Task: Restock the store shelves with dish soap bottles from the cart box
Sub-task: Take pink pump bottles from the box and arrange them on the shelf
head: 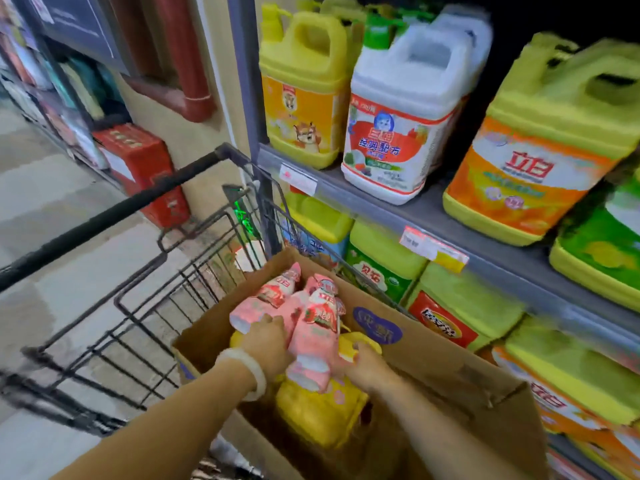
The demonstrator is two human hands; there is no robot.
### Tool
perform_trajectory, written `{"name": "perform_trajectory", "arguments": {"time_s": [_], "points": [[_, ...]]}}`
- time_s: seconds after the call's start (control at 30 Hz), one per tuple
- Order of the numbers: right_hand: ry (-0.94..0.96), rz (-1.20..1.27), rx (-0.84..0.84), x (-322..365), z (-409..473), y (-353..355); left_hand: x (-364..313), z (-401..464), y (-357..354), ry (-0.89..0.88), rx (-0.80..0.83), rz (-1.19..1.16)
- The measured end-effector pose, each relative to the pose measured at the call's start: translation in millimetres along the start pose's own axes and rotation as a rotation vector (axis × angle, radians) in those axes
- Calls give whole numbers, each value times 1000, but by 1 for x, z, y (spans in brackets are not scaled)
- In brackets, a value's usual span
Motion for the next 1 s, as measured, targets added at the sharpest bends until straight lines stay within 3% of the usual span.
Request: {"name": "perform_trajectory", "arguments": {"time_s": [0.2,0.3,0.37,0.53,0.67,0.77,1.0], "points": [[-47,374,-123,25,49,-14,21,76,-7,-47,142,-46],[-132,546,-138,18,72,-27,16,94,0,-146,77,-54],[-197,623,-108,11,80,-31,16,101,-4,-157,151,-98],[-356,725,-17,-4,84,-37,12,112,-17,-100,309,57],[-365,845,-9,-12,82,-41,-8,107,-27,-71,221,237],[-349,878,-5,-16,81,-39,-8,109,-31,-58,185,96],[-319,970,-50,-23,73,-43,29,122,-20,81,394,-497]]}}
Point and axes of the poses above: each hand's wrist, its own z-axis towards the middle knuckle, its own y-axis out of the back of the hand, x = y × z, the point moved 6 cm from there along z, towards the middle knuckle, and after that the axes turned 3 degrees about z, right-handed, at the moved point
